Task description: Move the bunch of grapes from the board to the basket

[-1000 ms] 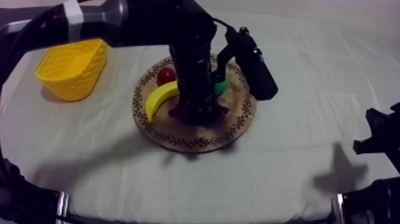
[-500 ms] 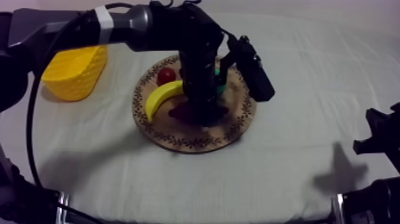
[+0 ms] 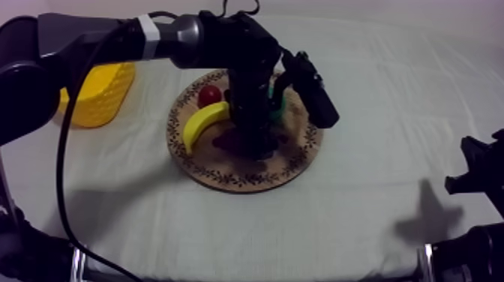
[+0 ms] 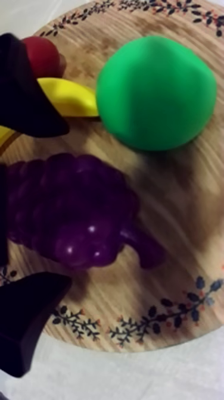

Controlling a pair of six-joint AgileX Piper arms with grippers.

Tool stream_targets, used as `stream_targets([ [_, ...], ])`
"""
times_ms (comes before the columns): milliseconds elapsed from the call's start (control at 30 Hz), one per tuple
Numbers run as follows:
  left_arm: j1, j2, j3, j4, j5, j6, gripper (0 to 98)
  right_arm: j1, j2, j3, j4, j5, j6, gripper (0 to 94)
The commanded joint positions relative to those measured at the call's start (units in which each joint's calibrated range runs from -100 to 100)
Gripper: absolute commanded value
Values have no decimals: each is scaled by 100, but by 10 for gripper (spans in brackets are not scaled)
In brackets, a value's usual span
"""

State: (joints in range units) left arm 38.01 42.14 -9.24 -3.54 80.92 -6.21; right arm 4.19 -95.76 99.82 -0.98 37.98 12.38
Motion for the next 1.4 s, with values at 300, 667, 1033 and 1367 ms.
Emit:
stream_targets([
  [300, -11, 198, -63, -7, 19, 81, 621, 2, 0, -4, 3, 0, 0, 3],
  [667, -4, 188, -47, -18, -36, 128, 460, 2, 0, -4, 3, 0, 0, 3],
  [1033, 11, -644, 518, -21, -71, 176, 466, 2, 0, -4, 3, 0, 0, 3],
  [1367, 78, -1848, 988, -24, 242, 202, 475, 2, 0, -4, 3, 0, 4, 3],
])
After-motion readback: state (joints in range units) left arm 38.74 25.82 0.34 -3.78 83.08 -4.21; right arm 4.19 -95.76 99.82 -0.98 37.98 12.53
